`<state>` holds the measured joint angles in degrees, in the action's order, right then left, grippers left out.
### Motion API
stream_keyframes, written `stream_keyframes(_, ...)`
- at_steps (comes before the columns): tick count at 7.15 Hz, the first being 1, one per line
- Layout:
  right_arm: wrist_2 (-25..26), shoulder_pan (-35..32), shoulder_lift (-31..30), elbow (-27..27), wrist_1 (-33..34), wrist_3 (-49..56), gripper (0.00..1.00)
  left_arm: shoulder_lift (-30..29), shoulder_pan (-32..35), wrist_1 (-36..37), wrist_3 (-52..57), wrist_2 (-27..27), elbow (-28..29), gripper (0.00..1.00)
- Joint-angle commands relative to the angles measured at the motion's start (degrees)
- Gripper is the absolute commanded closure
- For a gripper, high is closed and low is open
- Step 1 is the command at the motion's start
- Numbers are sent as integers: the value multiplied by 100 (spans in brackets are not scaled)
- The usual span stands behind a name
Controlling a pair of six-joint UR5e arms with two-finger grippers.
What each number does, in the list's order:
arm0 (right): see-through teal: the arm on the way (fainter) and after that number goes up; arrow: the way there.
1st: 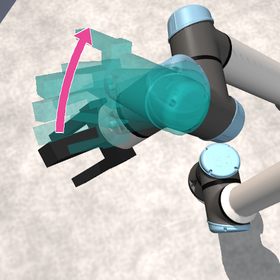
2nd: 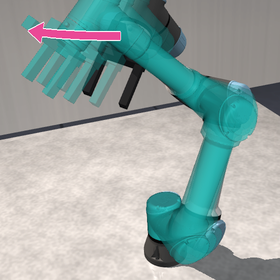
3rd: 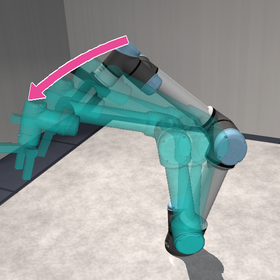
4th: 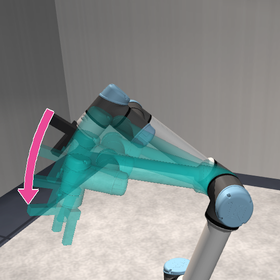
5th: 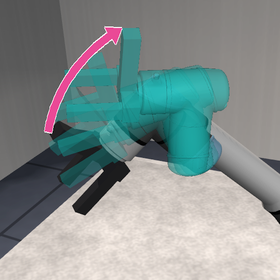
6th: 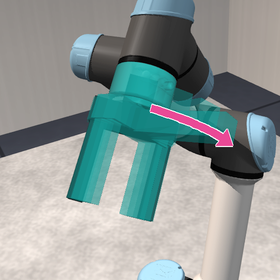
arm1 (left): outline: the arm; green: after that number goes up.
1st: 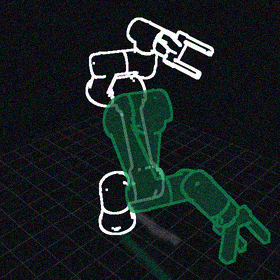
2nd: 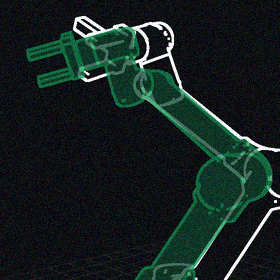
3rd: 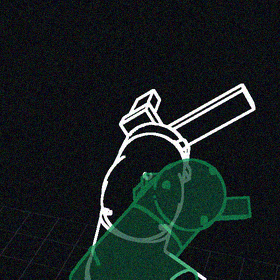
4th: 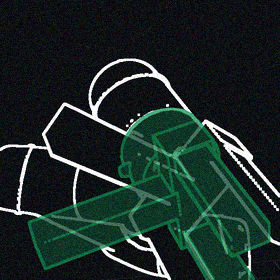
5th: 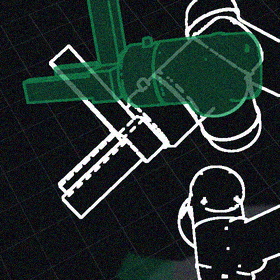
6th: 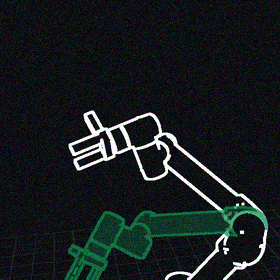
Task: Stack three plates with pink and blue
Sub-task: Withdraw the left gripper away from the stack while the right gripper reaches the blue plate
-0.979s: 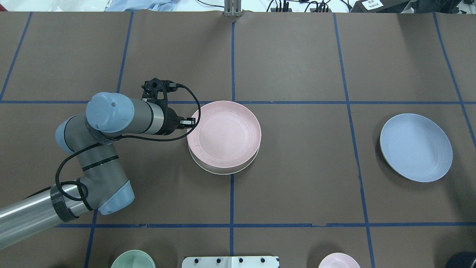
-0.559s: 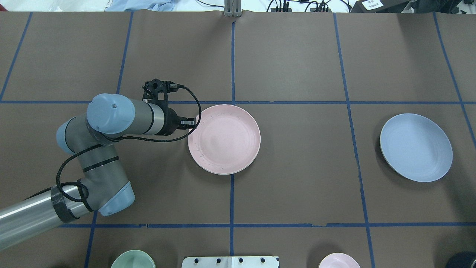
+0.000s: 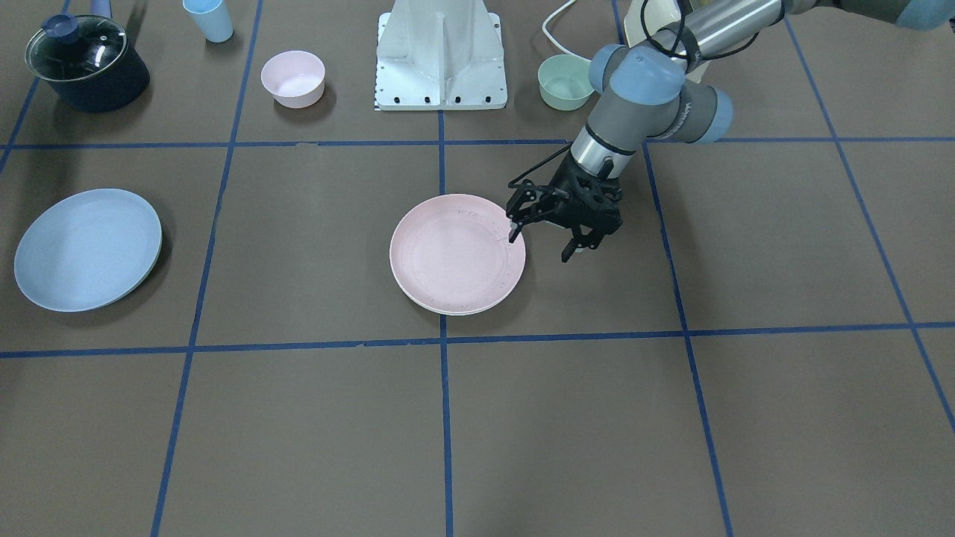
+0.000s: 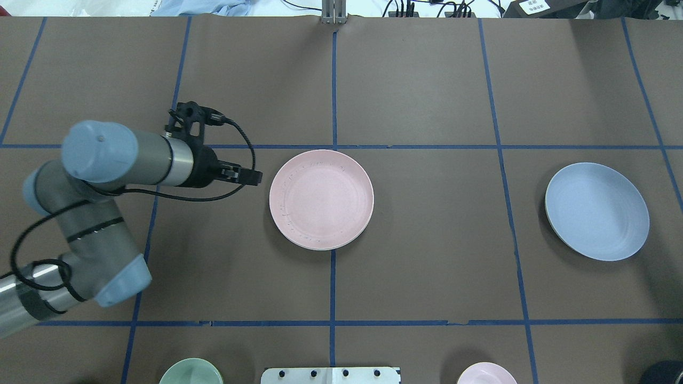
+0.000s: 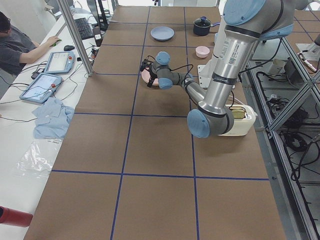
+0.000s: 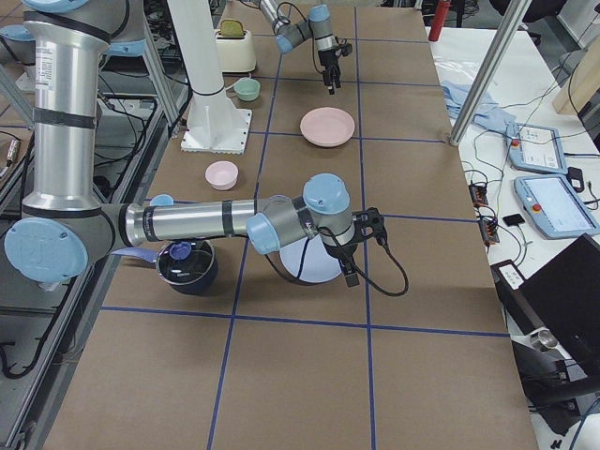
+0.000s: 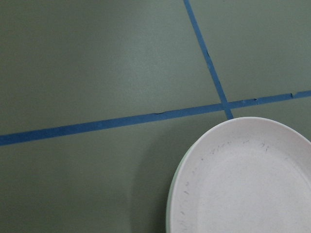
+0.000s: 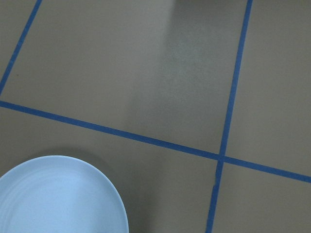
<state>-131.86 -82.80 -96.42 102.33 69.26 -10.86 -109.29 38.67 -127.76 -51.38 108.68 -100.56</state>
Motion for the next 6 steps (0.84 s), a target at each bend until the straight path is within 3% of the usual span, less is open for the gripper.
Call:
stream_keyframes(1,308,709,-208,-11,-1117,-1620,0,757,1286,-3,1954,1230,-236,0)
stream_keyframes(2,893,1313,-567,-29,-1934,-2430,0,1021,1735,5,2783,1330,-219,0)
stream_keyframes(4,1433,2081,-991,-108,-2713,-3200,2,1269,2309,23,3657,1436,-157,0)
stream_keyframes(6,1768,2565,-1124,-518,-3414,-3562,15,1402,2522,6,3969,1604,-166,0)
